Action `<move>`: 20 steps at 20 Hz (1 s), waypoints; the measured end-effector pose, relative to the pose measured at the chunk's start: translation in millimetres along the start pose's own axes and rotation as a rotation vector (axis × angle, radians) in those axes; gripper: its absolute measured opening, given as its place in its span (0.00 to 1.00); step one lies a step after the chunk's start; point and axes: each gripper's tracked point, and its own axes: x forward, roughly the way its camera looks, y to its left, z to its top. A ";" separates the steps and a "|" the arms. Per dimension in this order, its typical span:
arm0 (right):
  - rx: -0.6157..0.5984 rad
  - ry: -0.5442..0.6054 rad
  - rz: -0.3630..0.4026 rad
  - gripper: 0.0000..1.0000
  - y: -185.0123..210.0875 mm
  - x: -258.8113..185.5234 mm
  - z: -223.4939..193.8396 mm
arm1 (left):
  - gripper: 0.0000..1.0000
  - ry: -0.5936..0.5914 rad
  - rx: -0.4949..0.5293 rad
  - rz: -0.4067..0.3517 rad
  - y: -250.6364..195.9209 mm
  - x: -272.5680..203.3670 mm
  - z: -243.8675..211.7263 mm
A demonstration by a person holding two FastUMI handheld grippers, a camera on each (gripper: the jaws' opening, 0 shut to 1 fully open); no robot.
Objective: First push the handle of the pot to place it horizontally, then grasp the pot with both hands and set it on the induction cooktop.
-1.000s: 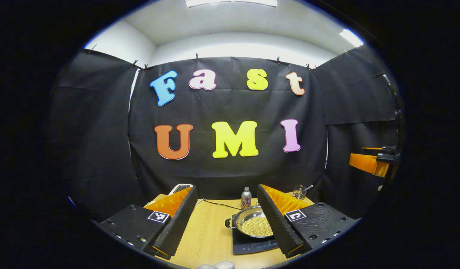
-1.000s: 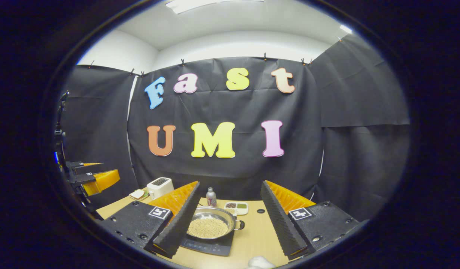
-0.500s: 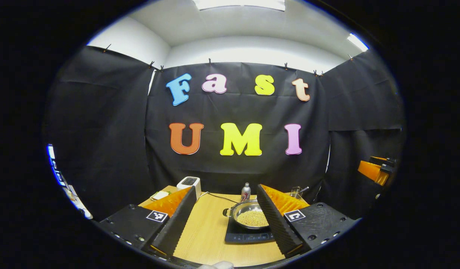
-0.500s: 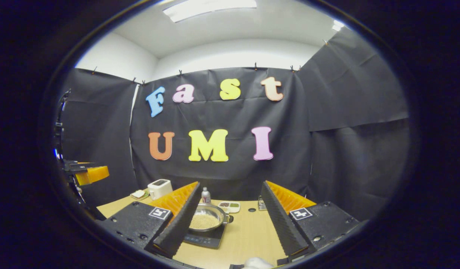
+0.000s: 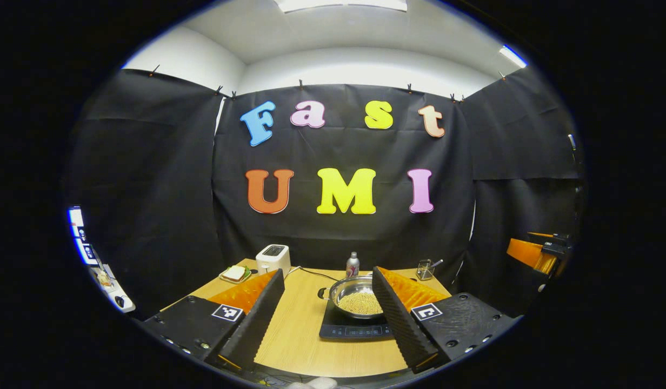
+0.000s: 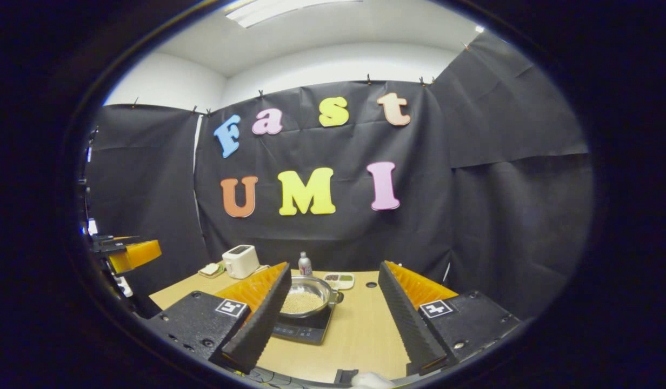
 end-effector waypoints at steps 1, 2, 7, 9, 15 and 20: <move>0.000 0.003 -0.003 1.00 -0.3 0.2 0.1 | 0.97 0.004 0.000 -0.001 0.3 -1.1 -0.1; 0.001 0.002 -0.005 1.00 -0.5 -0.7 -0.7 | 0.97 0.008 0.000 -0.001 0.0 -2.8 -0.6; 0.012 -0.016 -0.001 1.00 0.2 -3.3 0.7 | 0.97 0.001 0.013 -0.002 6.3 -9.0 3.9; 0.008 -0.021 0.005 1.00 0.5 -6.9 0.5 | 0.97 -0.003 0.013 -0.006 12.9 -7.1 5.1; 0.015 -0.051 0.017 1.00 7.1 -12.8 7.6 | 0.97 0.002 0.017 -0.039 9.1 -11.8 9.5; 0.016 -0.043 0.024 1.00 14.3 -6.1 4.8 | 0.97 0.013 0.034 -0.046 15.0 -6.5 9.7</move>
